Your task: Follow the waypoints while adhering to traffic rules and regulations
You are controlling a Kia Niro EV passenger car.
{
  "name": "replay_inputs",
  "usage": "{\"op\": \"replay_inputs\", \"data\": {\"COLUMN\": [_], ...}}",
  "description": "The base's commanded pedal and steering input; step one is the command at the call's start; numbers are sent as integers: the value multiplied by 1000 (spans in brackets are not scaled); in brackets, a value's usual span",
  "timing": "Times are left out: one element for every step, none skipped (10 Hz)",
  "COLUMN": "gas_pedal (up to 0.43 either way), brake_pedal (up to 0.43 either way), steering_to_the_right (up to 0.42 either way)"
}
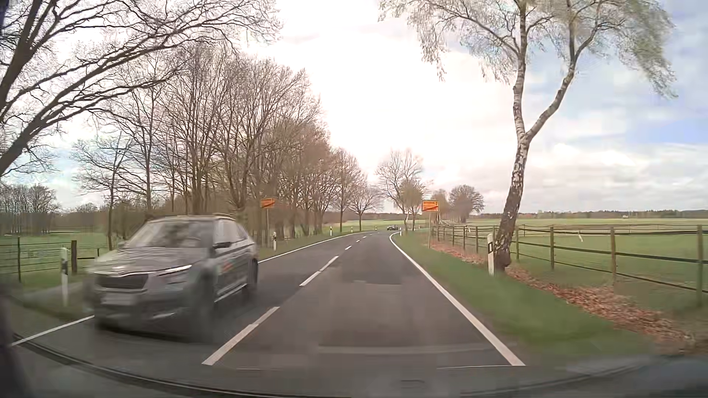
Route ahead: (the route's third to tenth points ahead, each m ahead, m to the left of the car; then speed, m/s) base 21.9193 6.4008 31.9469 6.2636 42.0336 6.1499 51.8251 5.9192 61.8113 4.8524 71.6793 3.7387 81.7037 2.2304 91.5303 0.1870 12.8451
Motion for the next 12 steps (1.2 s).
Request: {"op": "replay_inputs", "data": {"gas_pedal": [110,110,110,110,110,110,110,138,138,138,138,138], "brake_pedal": [0,0,0,0,0,0,0,0,0,0,0,0], "steering_to_the_right": [-1,-2,0,1,2,1,0,0,0,0,0,0]}}
